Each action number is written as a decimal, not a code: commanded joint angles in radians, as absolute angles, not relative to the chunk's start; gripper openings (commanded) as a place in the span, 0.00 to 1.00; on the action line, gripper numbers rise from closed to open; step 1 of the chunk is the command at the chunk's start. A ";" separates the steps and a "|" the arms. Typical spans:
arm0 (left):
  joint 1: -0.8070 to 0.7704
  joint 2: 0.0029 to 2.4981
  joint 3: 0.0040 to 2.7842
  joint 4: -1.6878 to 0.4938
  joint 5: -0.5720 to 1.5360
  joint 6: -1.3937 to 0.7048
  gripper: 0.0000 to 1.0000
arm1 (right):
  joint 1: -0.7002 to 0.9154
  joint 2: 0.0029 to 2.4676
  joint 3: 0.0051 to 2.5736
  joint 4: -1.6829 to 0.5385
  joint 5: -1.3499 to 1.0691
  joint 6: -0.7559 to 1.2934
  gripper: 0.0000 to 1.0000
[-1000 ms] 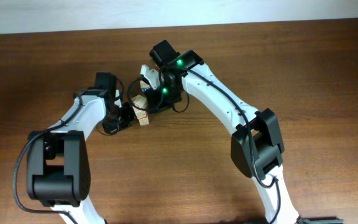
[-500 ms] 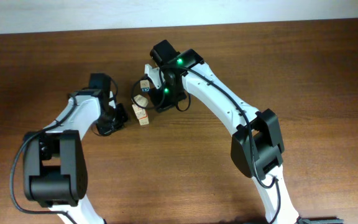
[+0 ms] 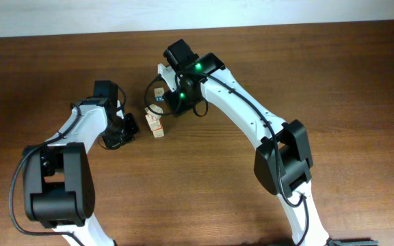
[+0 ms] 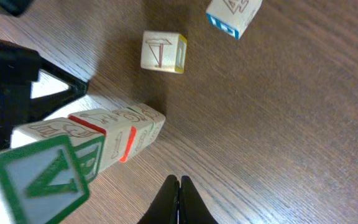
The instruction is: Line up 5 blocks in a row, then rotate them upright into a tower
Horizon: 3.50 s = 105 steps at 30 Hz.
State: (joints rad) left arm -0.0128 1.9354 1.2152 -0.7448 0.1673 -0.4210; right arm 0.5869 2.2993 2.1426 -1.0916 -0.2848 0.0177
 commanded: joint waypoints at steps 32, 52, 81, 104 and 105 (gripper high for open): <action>-0.012 1.914 1.225 -0.746 0.160 -0.433 0.00 | 0.583 2.300 2.211 -1.140 -0.468 0.004 0.04; -0.012 1.914 1.225 -0.747 0.160 -0.432 0.00 | 0.605 2.297 2.212 -1.148 -0.468 -0.003 0.04; -0.012 1.914 1.225 -0.750 0.160 -0.433 0.00 | 0.642 2.293 2.228 -1.132 -0.460 -0.011 0.04; 0.159 1.798 1.469 -0.912 0.086 -0.297 0.00 | 0.390 2.264 2.548 -1.322 -0.388 -0.004 0.66; 0.167 1.757 1.499 -0.936 0.079 -0.286 0.00 | 0.370 2.254 2.581 -1.352 -0.388 -0.007 0.69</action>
